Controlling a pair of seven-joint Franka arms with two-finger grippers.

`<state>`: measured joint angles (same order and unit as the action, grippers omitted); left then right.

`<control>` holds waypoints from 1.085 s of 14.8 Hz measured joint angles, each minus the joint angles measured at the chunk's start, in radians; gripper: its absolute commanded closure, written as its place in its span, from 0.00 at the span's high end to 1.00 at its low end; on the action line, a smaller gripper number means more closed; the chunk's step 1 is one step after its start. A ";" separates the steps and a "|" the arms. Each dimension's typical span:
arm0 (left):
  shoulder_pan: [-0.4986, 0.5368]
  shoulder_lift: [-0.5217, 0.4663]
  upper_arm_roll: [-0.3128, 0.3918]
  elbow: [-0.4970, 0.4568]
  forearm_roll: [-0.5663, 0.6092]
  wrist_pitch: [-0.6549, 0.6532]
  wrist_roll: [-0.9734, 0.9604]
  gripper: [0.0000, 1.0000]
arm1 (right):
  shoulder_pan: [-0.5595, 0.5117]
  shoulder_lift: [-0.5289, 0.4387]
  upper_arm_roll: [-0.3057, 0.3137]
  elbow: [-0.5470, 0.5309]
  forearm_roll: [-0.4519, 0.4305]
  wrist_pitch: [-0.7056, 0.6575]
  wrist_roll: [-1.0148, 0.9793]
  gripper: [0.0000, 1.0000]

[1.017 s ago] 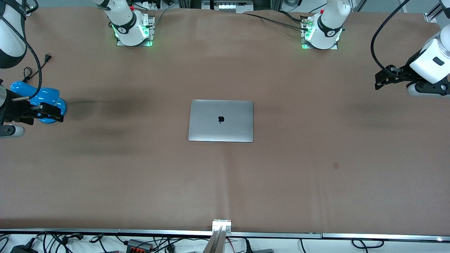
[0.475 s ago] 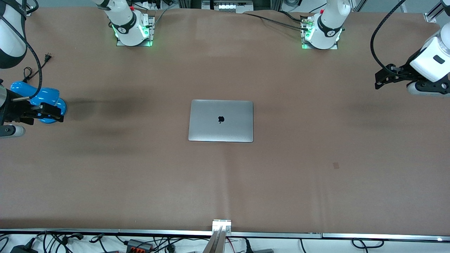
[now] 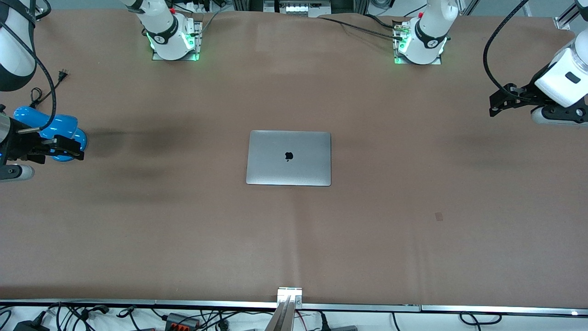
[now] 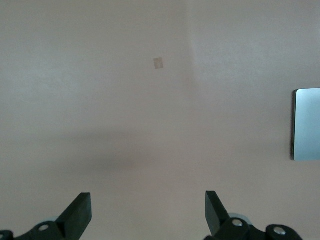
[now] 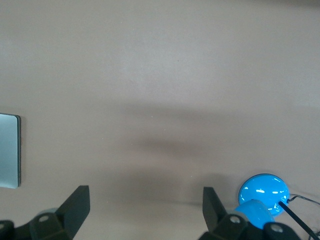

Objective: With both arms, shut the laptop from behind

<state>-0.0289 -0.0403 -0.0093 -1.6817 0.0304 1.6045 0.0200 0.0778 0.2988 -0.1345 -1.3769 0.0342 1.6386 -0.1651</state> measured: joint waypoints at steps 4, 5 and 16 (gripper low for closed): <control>0.000 0.000 -0.001 0.000 0.000 0.000 0.000 1.00 | -0.020 -0.009 0.029 -0.014 -0.012 0.015 -0.001 1.00; 0.000 0.000 -0.001 0.000 0.000 0.000 0.000 1.00 | -0.089 -0.039 0.127 -0.063 -0.040 0.052 0.000 1.00; 0.000 0.000 -0.001 0.001 0.000 -0.001 0.000 1.00 | -0.174 -0.164 0.249 -0.220 -0.063 0.104 0.003 1.00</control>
<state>-0.0291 -0.0404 -0.0104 -1.6811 0.0304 1.6033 0.0200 -0.0960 0.1349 0.1149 -1.5966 -0.0293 1.7426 -0.1618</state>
